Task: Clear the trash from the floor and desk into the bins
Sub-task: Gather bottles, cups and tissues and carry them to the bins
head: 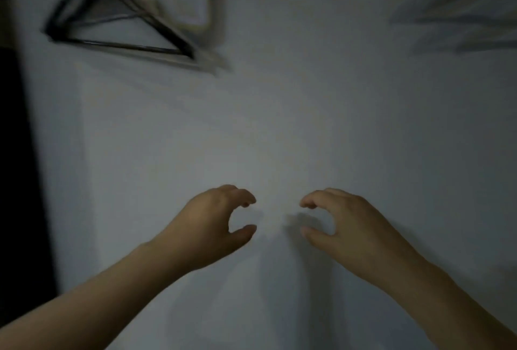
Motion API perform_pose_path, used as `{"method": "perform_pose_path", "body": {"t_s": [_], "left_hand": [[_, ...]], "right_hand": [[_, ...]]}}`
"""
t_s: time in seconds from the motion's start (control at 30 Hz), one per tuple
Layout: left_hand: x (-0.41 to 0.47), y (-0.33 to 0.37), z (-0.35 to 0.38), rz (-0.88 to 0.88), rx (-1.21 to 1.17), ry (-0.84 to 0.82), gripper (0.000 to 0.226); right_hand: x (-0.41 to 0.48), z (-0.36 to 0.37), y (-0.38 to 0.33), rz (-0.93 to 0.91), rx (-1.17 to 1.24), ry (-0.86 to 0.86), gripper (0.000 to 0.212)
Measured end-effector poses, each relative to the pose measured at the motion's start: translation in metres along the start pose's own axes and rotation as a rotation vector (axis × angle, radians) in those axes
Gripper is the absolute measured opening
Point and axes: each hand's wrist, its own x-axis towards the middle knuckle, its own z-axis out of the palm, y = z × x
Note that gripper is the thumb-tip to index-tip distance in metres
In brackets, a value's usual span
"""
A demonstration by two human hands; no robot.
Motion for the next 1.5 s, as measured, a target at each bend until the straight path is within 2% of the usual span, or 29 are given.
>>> {"method": "perform_pose_path", "body": {"t_s": [0.17, 0.33, 0.6, 0.8, 1.13, 1.5], "left_hand": [[-0.082, -0.076, -0.077, -0.232, 0.146, 0.066, 0.043], [-0.202, -0.143, -0.164, -0.467, 0.308, 0.131, 0.043], [-0.407, -0.207, -0.296, -0.814, 0.517, 0.165, 0.044], [-0.523, -0.243, -0.356, -0.983, 0.583, 0.16, 0.046], [-0.608, -0.34, -0.38, -1.159, 0.616, 0.225, 0.043], [-0.636, -0.483, -0.402, -1.33, 0.687, 0.192, 0.045]], "right_hand": [[0.061, 0.042, -0.108, -0.258, 0.133, -0.008, 0.034], [0.091, 0.09, -0.253, -0.504, 0.274, -0.058, 0.036], [0.075, 0.151, -0.51, -0.79, 0.52, -0.142, 0.036], [0.057, 0.193, -0.656, -0.949, 0.611, -0.216, 0.037], [0.095, 0.278, -0.789, -1.124, 0.565, -0.291, 0.037], [0.188, 0.377, -0.909, -1.255, 0.642, -0.352, 0.04]]}}
